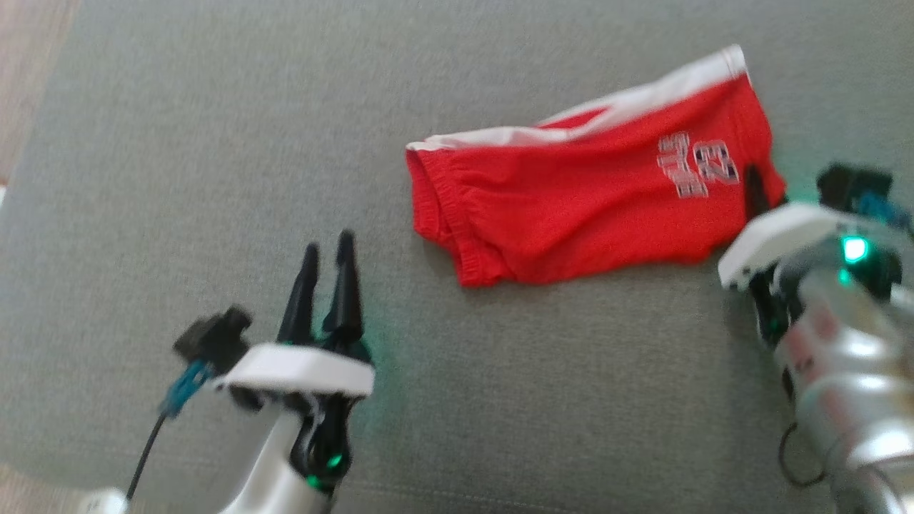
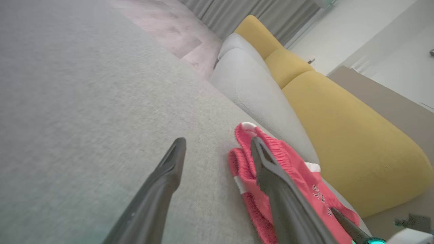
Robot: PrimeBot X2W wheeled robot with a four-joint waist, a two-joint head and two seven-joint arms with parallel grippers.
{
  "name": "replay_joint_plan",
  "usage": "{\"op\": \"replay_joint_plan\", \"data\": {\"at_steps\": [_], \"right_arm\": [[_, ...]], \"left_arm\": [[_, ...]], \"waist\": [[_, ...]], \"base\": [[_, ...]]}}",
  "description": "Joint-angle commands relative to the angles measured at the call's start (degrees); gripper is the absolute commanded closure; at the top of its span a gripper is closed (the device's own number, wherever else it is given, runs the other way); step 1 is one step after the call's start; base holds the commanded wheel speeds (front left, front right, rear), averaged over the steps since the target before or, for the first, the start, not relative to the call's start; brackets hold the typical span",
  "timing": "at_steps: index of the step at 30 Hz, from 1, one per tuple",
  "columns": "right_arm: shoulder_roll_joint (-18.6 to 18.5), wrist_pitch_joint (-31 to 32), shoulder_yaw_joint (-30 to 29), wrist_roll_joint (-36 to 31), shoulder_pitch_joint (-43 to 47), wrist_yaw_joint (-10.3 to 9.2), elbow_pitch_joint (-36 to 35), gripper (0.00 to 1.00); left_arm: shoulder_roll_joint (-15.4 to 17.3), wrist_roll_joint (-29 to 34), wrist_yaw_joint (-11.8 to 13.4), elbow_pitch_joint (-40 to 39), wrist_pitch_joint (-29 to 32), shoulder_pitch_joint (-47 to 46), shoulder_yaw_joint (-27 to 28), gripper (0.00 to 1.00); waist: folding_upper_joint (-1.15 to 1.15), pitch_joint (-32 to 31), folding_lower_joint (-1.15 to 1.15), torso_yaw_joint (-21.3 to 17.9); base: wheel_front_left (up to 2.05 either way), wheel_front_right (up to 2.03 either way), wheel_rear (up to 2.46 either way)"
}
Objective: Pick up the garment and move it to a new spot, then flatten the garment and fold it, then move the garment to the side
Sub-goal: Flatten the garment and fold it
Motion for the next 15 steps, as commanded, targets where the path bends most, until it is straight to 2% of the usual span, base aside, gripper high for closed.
{"op": "replay_joint_plan", "data": {"at_steps": [1, 8, 15], "right_arm": [[1.0, -0.7, 0.3, 1.0, 2.8, -0.04, -0.7, 1.0], [2.2, -1.5, -1.8, 7.1, 12.3, -0.04, -6.5, 1.0], [0.8, -1.5, -1.2, 7.8, 16.8, -0.04, -16.5, 1.0]], "left_arm": [[0.4, 0.3, 0.1, -1.5, -0.4, 1.0, 2.7, 0.0], [0.7, 0.9, 0.1, -1.6, -0.4, 8.0, 6.8, 0.0], [0.6, 1.2, 0.1, -1.8, -0.4, 11.9, 7.7, 0.0]], "waist": [[0.0, -2.5, 0.0, -1.5], [0.0, -8.1, 0.0, -4.8], [0.0, -10.2, 0.0, -5.2]], "base": [[0.0, 0.0, 0.0], [0.0, 0.0, 0.0], [0.0, 0.0, 0.0]]}}
